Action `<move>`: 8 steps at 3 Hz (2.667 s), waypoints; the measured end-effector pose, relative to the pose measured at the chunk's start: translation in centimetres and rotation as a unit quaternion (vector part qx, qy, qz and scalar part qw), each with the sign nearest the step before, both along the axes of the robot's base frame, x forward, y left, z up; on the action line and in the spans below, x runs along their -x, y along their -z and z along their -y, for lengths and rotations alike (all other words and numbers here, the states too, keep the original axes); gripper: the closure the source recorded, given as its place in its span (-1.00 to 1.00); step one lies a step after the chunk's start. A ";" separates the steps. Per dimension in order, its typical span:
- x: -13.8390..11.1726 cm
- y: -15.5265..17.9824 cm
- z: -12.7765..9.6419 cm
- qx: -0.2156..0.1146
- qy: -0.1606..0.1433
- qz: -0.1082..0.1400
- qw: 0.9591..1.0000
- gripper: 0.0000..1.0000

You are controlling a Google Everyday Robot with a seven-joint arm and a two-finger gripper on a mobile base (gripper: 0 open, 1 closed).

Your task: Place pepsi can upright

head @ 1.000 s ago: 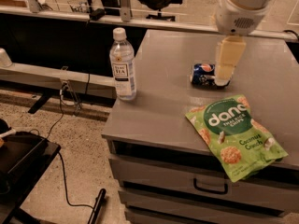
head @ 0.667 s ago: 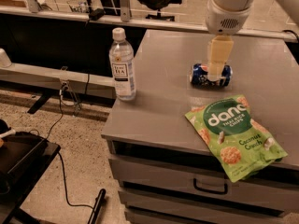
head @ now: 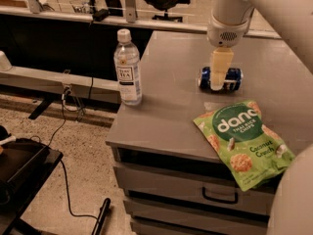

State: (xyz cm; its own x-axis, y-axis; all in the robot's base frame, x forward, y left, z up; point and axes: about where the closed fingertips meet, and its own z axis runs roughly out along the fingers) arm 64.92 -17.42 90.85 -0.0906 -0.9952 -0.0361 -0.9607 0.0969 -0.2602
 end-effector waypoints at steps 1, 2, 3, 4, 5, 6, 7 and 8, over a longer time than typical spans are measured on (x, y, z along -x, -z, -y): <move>-0.2 1.8 -0.3 -0.006 0.004 -0.013 1.000 -1.00; -0.2 3.5 -0.6 -0.015 0.004 -0.023 1.000 -1.00; -0.3 4.8 -0.2 -0.028 0.012 -0.029 0.999 -1.00; -0.4 5.6 0.3 -0.046 0.015 -0.034 0.998 -1.00; -0.5 6.1 0.4 -0.048 0.011 -0.035 0.998 -0.65; -0.3 5.9 0.1 -0.039 0.000 -0.032 0.999 -0.17; -0.1 5.7 -0.5 -0.021 -0.012 -0.024 0.999 0.28; 0.1 4.3 -1.4 -0.015 -0.030 -0.016 0.999 0.76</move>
Offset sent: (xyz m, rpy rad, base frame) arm -0.0048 0.0061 -0.0539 0.0506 0.0821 -0.0119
